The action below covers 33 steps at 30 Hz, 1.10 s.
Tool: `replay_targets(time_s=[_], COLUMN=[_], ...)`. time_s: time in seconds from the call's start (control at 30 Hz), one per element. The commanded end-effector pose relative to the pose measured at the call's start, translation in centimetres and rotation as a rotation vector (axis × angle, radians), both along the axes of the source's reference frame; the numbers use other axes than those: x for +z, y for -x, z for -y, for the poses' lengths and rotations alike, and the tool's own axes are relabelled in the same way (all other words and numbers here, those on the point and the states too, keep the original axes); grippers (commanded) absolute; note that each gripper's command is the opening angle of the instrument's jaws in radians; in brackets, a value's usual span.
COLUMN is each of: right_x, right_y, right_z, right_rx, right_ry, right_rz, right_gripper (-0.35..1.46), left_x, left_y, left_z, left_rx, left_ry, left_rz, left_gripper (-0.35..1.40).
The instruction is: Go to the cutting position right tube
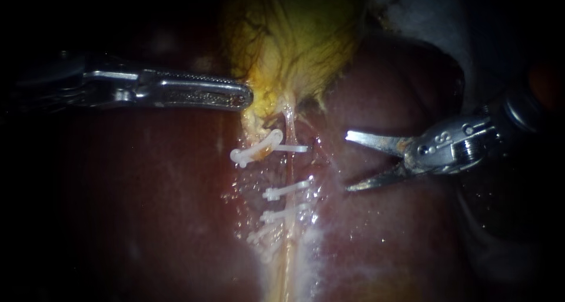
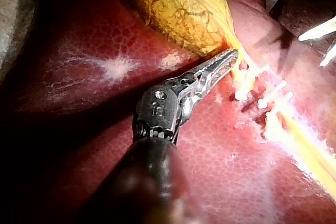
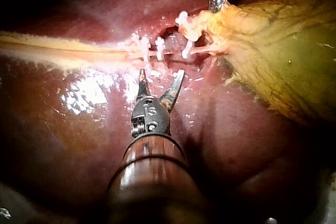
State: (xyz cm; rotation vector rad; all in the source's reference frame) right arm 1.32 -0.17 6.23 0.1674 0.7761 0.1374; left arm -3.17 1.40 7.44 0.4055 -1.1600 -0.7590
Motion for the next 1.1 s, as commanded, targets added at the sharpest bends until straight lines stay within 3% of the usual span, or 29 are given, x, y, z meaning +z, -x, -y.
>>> replay_targets(time_s=[0.03, 0.17, 0.43, 0.6, 0.73, 0.87, 1.1], right_x=[0.00, 0.00, 0.00, 0.01, 0.05, 0.15, 0.53], right_y=[0.00, 0.00, -0.01, -0.06, -0.15, -0.21, -0.20], right_z=[0.00, 0.00, 0.00, -0.01, -0.04, -0.10, -0.19], right_rx=[0.000, 0.000, -0.004, -0.035, -0.001, 0.056, 0.126], right_ry=[0.000, 0.000, -0.005, -0.033, -0.138, -0.287, -0.459], right_rz=[0.000, 0.000, -0.005, -0.039, -0.063, -0.076, -0.115], right_gripper=[1.36, 1.36, 1.36, 1.30, 1.30, 1.28, 1.26], left_x=[-0.01, -0.11, -0.56, -0.74, -0.76, -0.77, -0.79], left_y=[-0.01, -0.10, -0.54, -0.64, -0.61, -0.60, -0.60], left_z=[0.00, -0.06, -0.36, -0.38, -0.35, -0.34, -0.32], left_rx=[0.000, 0.006, -0.062, -0.073, -0.076, -0.077, -0.079], left_ry=[-0.001, -0.008, 0.009, 0.023, 0.024, 0.024, 0.024], left_rz=[0.001, 0.006, 0.024, 0.028, 0.025, 0.024, 0.023], left_gripper=[-0.35, -0.35, -0.35, -0.35, -0.35, -0.35, -0.35])
